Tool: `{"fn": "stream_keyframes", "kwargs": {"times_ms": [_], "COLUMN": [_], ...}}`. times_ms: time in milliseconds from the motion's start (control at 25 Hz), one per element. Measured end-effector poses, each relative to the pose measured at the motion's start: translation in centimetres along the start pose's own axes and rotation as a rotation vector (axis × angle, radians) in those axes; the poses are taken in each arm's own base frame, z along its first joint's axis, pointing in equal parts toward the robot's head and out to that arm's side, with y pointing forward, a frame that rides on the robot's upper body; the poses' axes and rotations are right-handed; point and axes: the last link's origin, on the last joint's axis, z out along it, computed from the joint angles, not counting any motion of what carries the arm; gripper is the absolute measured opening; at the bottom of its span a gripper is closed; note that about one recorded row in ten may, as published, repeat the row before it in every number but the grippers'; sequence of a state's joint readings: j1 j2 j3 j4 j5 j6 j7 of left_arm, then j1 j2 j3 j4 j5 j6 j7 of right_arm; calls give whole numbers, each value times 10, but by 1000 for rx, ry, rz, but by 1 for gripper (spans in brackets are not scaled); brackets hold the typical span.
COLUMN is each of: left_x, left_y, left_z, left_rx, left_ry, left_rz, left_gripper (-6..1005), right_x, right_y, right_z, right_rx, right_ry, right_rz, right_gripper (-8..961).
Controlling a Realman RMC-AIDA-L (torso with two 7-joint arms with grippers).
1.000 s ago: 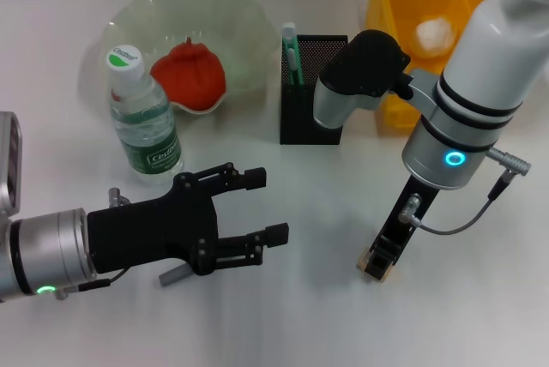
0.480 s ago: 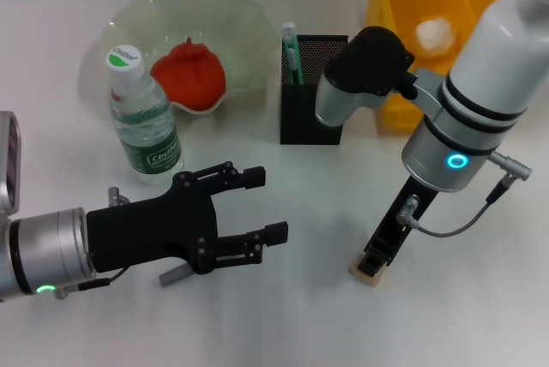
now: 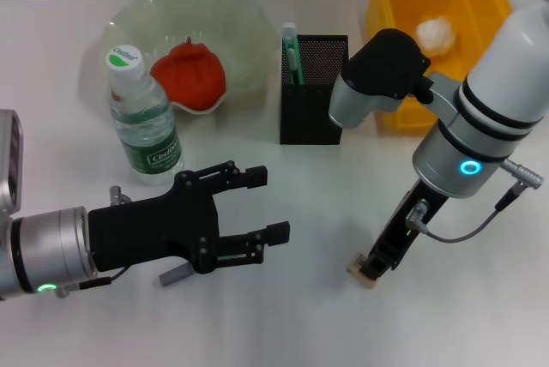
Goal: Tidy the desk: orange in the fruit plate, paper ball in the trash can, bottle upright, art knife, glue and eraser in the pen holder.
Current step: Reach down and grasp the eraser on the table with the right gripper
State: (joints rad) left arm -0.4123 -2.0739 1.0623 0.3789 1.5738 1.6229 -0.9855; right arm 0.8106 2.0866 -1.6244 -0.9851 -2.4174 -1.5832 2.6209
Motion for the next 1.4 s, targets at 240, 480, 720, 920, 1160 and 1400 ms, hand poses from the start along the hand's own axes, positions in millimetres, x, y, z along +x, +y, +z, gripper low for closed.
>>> {"fn": "stream_keyframes", "kwargs": {"times_ms": [240, 480, 720, 920, 1160, 1400], "left_x": [-1, -1, -2, -2, -1, -1], "left_y": [1, 2, 2, 2, 0, 0], "left_z": [-1, -2, -2, -2, -2, -2], "left_rx": [-1, 2, 4, 6, 9, 9], "left_ry": [2, 3, 5, 4, 4, 4], "left_rz": [-3, -5, -7, -7, -4, -2], "left_gripper": [789, 789, 789, 789, 789, 789], "right_x": [-8, -14, -16, -14, -14, -14], "right_y": [4, 8, 10, 10, 12, 11], "right_z": [-8, -11, -9, -5, -2, 0], "right_rx": [6, 10, 9, 7, 1, 4], "right_ry": [15, 34, 50, 71, 71, 72], "right_rz": [-8, -18, -17, -19, -25, -23], "right_gripper": [238, 332, 447, 443, 444, 443]}}
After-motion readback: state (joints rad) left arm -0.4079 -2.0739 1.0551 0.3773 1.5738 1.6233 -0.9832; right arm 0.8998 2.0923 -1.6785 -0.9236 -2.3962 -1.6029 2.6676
